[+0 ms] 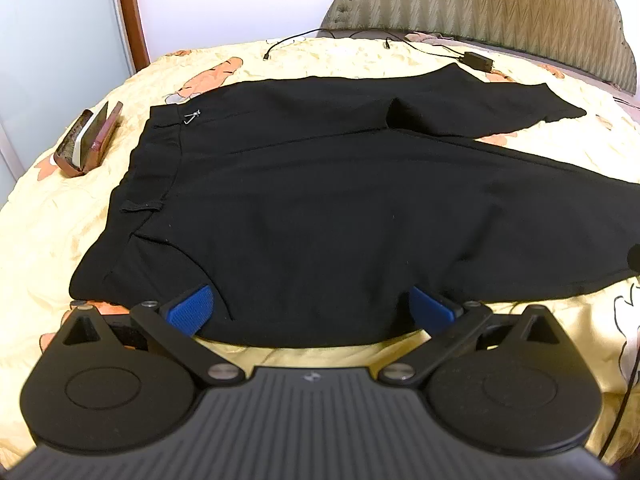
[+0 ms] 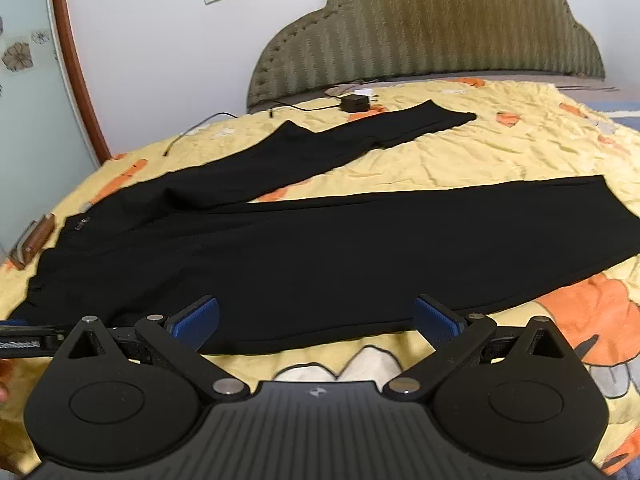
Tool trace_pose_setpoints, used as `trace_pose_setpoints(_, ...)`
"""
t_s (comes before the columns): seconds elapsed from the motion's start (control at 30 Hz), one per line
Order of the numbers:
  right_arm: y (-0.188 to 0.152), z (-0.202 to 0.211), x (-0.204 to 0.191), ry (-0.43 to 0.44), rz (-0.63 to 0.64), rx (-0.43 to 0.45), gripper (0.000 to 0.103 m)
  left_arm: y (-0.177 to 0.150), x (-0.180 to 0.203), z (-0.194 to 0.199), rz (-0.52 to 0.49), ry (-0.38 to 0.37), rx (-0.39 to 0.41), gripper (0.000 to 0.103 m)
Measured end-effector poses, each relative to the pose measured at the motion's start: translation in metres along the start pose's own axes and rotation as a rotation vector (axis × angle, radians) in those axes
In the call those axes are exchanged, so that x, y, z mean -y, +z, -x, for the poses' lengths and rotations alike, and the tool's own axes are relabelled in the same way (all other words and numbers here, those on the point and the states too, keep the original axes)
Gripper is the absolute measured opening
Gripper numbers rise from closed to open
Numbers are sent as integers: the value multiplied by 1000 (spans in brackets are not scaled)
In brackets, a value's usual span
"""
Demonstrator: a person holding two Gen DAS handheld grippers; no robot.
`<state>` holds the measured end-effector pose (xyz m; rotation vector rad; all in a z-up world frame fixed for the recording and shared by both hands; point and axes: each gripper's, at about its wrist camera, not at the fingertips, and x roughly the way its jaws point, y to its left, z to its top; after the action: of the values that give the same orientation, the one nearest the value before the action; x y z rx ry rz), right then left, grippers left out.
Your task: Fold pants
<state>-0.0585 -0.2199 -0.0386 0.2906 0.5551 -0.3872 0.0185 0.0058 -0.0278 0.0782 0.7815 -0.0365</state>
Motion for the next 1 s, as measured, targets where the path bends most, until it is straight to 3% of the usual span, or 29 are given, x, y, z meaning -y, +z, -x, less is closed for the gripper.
trace_pose_setpoints(0.37, 6, -1, 14, 6, -67, -12, 103, -5, 2, 15, 56, -77, -34, 103)
trace_pose_setpoints(0.47, 22, 10, 19, 7, -92, 39, 103, -22, 8, 31, 99, -159, -11, 103)
trace_pose_setpoints(0.53, 34, 16, 25, -2, -110, 75, 103, -35, 15, 40, 110, -281, -34, 103)
trace_pose_setpoints(0.57, 41, 18, 28, -2, -118, 87, 103, -41, 19, 42, 88, -350, -49, 103)
trace_pose_setpoints(0.7, 52, 15, 36, -26, -109, 103, 103, -43, 35, 46, -96, -432, -67, 103)
trace_pose_setpoints(0.8, 54, 8, 42, -40, -105, 86, 103, -48, 46, 50, -203, -539, -94, 103)
trace_pose_setpoints(0.93, 85, 6, 49, -62, -48, 96, 103, -40, 55, 64, -337, -427, 26, 103)
trace_pose_setpoints(1.0, 117, 19, 56, -73, -28, 204, 103, -22, 50, 61, -329, -388, 64, 103)
